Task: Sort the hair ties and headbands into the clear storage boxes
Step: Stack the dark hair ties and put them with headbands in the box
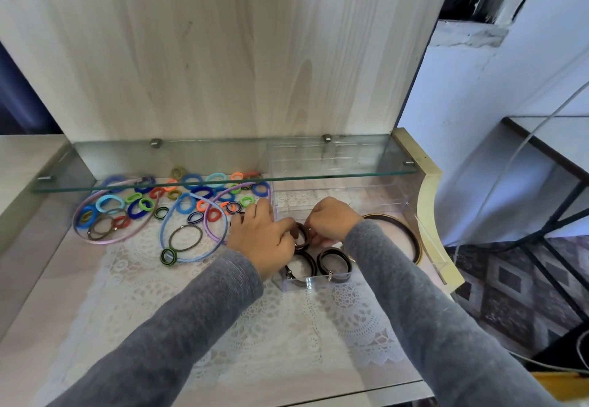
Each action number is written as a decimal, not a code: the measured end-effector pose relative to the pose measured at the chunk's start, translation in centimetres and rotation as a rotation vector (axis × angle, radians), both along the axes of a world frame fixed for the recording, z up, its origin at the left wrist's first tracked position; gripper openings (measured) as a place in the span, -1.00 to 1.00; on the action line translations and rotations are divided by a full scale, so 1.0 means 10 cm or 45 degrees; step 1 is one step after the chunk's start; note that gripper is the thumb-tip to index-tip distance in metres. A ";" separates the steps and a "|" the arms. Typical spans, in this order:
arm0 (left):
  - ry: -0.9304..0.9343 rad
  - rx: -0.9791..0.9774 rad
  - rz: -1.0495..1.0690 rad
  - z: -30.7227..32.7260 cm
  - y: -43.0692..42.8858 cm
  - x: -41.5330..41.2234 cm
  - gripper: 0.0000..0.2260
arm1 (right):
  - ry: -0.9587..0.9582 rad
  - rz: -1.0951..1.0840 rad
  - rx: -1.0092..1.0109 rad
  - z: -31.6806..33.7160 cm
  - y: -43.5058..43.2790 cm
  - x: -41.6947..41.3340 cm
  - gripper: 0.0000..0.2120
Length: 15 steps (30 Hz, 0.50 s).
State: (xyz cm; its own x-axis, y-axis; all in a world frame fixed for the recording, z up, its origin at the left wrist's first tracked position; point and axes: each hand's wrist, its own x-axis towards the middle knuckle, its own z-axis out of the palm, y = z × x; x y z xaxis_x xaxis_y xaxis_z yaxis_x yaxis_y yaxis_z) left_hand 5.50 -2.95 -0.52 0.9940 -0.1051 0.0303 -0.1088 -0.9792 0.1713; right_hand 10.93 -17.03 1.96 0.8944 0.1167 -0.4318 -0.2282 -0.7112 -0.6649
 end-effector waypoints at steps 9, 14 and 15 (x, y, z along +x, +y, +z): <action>-0.136 0.133 -0.015 -0.02 0.06 0.01 -0.40 | -0.115 -0.015 -0.021 -0.01 -0.02 -0.02 -0.70; -0.083 0.141 0.003 0.00 0.04 0.03 -0.52 | -0.143 0.009 -0.085 0.00 -0.04 -0.02 -0.71; -0.073 0.144 0.003 0.00 0.03 0.03 -0.52 | -0.178 0.014 -0.111 0.00 -0.05 -0.02 -0.72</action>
